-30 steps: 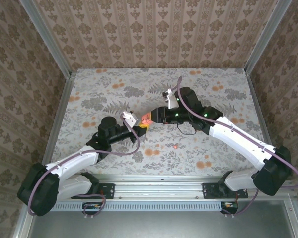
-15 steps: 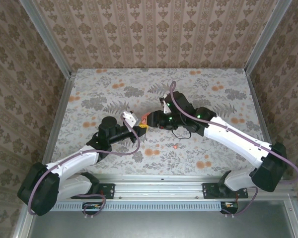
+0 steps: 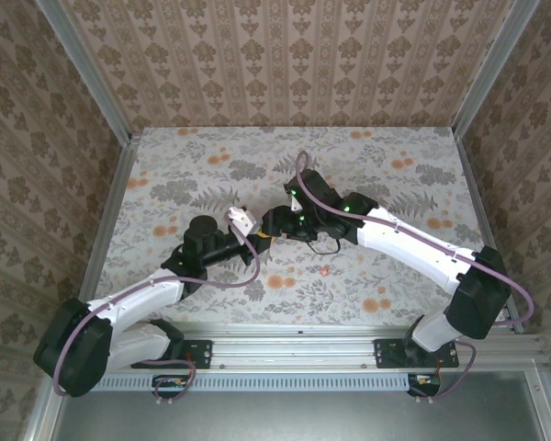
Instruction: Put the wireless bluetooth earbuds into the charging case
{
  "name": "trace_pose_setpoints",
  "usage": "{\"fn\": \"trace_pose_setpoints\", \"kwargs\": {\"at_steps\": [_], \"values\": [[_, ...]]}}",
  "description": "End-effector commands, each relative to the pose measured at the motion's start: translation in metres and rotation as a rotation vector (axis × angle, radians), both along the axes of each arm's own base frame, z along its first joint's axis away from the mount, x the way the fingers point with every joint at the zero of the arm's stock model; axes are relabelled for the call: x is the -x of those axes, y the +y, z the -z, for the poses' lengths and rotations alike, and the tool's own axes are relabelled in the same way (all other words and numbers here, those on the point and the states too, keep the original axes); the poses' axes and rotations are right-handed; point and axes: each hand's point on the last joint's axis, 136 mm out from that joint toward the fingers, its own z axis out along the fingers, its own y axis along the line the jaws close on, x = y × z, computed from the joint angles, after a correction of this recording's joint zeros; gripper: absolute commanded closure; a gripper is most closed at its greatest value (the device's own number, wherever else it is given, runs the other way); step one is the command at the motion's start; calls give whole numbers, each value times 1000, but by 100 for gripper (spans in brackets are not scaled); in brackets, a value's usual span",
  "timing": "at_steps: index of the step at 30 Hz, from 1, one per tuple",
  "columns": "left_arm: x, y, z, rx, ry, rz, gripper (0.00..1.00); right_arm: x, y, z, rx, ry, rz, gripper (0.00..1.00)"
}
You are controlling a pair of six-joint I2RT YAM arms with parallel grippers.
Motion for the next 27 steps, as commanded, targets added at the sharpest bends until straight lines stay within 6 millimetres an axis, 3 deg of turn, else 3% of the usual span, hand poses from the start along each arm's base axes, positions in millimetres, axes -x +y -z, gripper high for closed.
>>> {"fn": "trace_pose_setpoints", "kwargs": {"at_steps": [1, 12, 21, 27], "values": [[0, -3, -9, 11, -40, 10, 97, -2, 5, -8, -6, -6, 4, 38], [2, -3, -12, 16, -46, 16, 97, -9, 7, 2, 20, -12, 17, 38], [2, 0, -12, 13, -51, 3, 97, -8, -14, 3, 82, -40, 46, 45], [1, 1, -12, 16, -49, -4, 97, -4, -17, 1, 75, -47, 41, 45]]}}
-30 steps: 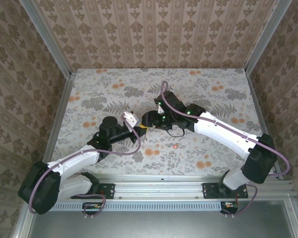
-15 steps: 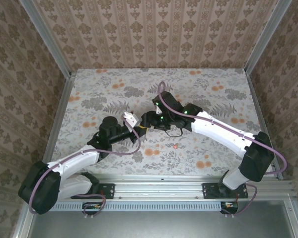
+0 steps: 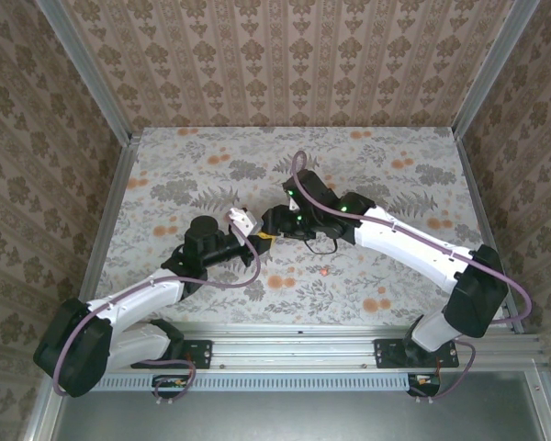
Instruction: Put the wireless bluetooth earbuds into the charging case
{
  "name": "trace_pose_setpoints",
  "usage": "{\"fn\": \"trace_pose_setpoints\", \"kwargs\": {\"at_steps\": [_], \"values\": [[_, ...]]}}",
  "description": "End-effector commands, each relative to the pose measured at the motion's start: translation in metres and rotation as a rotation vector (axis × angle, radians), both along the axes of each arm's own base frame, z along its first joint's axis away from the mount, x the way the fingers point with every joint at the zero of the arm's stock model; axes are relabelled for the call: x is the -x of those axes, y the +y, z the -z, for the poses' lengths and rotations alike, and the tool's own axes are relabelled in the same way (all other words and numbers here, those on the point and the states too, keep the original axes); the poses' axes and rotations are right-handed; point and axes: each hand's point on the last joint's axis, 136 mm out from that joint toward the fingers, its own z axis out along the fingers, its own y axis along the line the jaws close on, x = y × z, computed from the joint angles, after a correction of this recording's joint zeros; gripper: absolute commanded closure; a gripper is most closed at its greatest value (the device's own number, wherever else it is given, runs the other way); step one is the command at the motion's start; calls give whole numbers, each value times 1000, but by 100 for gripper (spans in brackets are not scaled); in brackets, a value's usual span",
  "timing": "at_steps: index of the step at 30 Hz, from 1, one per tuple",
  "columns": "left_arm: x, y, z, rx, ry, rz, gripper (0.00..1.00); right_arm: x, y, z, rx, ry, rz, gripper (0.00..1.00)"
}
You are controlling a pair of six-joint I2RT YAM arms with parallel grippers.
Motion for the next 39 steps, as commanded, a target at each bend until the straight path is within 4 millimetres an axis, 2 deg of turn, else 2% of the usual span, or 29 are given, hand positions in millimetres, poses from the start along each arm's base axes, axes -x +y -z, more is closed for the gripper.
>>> {"fn": "trace_pose_setpoints", "kwargs": {"at_steps": [1, 13, 27, 39], "values": [[0, 0, -16, 28, -63, -4, 97, 5, -15, 0, 41, -9, 14, 45], [0, 1, -18, 28, -69, -6, 97, 5, -1, -10, -36, -37, -31, 48], [1, 2, -18, 24, -71, -4, 97, 3, 12, -18, -74, -53, -72, 64], [2, 3, -17, 21, -71, -6, 97, 7, 25, -20, -62, -67, -155, 69]]}}
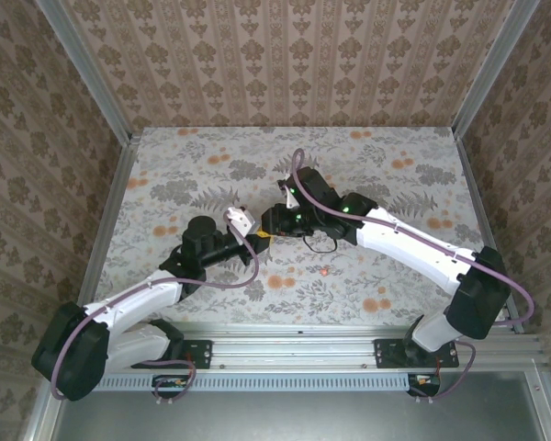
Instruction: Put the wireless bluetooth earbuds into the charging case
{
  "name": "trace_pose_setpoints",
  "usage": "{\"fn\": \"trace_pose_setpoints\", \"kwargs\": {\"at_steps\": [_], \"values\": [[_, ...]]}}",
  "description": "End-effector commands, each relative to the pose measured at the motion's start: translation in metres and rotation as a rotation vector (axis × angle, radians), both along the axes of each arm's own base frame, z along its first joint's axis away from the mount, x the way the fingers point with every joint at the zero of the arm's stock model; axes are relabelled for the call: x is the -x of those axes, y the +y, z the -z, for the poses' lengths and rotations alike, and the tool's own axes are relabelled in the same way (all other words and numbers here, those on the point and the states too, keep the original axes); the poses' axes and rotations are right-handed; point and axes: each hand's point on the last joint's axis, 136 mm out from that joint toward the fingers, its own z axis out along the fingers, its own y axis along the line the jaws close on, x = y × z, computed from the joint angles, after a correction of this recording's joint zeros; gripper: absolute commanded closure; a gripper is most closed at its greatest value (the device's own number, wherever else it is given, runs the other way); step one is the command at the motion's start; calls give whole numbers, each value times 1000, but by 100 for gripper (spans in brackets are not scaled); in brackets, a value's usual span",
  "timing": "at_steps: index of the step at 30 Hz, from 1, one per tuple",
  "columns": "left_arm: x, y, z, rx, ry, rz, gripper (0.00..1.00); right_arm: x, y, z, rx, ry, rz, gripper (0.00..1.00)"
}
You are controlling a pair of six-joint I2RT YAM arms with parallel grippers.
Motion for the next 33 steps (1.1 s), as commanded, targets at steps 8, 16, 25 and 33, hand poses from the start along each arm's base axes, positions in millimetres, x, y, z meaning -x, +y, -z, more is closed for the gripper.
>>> {"fn": "trace_pose_setpoints", "kwargs": {"at_steps": [8, 16, 25, 33], "values": [[5, 2, -13, 12, -61, 13, 97, 6, 8, -5, 61, -99, -171, 70], [12, 0, -18, 31, -57, 61, 97, 15, -2, 5, 104, -146, -334, 70], [26, -5, -28, 72, -40, 157, 97, 33, -4, -3, 105, -277, -568, 70], [41, -9, -37, 99, -13, 259, 96, 35, -15, -10, 126, -384, -698, 69]]}}
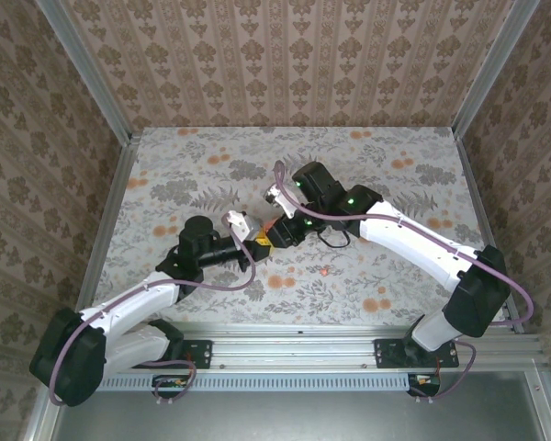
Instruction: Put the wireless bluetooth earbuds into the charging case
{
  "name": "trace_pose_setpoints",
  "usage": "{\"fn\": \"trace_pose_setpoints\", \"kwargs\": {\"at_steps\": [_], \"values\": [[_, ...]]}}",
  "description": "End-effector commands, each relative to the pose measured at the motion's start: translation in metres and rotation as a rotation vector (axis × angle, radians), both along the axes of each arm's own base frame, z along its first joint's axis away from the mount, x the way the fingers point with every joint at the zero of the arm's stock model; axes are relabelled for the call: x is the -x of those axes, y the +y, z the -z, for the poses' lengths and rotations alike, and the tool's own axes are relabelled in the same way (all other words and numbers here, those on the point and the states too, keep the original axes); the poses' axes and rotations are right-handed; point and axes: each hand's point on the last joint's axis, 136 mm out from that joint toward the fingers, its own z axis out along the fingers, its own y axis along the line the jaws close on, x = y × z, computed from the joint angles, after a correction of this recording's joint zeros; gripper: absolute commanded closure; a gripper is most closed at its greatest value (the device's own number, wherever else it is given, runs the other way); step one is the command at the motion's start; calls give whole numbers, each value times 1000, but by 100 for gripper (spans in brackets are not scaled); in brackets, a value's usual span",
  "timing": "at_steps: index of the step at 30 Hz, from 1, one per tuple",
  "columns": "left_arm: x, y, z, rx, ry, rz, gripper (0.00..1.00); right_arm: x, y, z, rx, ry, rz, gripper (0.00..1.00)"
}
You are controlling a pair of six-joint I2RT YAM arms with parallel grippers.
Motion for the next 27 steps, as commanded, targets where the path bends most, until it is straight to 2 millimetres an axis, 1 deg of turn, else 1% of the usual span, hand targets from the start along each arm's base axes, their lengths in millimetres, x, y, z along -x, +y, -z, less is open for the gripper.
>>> {"fn": "trace_pose_setpoints", "kwargs": {"at_steps": [1, 6, 9, 15, 16, 17, 18, 22, 26, 27], "values": [[11, -4, -31, 71, -39, 85, 96, 8, -8, -11, 7, -74, -111, 69], [16, -5, -36, 82, -26, 121, 96, 12, -11, -15, 10, -143, -184, 67], [15, -5, -36, 81, -23, 123, 96, 11, -14, -18, 10, -162, -191, 65], [7, -2, -34, 71, -32, 69, 95, 16, -19, -41, -57, -175, -155, 57], [6, -2, -33, 70, -32, 61, 95, 17, -20, -45, -77, -177, -141, 56], [4, -1, -32, 68, -34, 54, 95, 16, -19, -45, -87, -169, -128, 56], [3, -1, -31, 66, -34, 45, 95, 19, -22, -56, -114, -186, -114, 55], [-2, 1, -28, 57, -33, 8, 95, 19, -26, -72, -168, -185, -33, 55], [-6, 4, -25, 48, -38, -22, 95, 8, -34, -72, -162, -128, 128, 57], [-6, 4, -25, 47, -39, -27, 95, 3, -37, -70, -148, -113, 190, 58]]}}
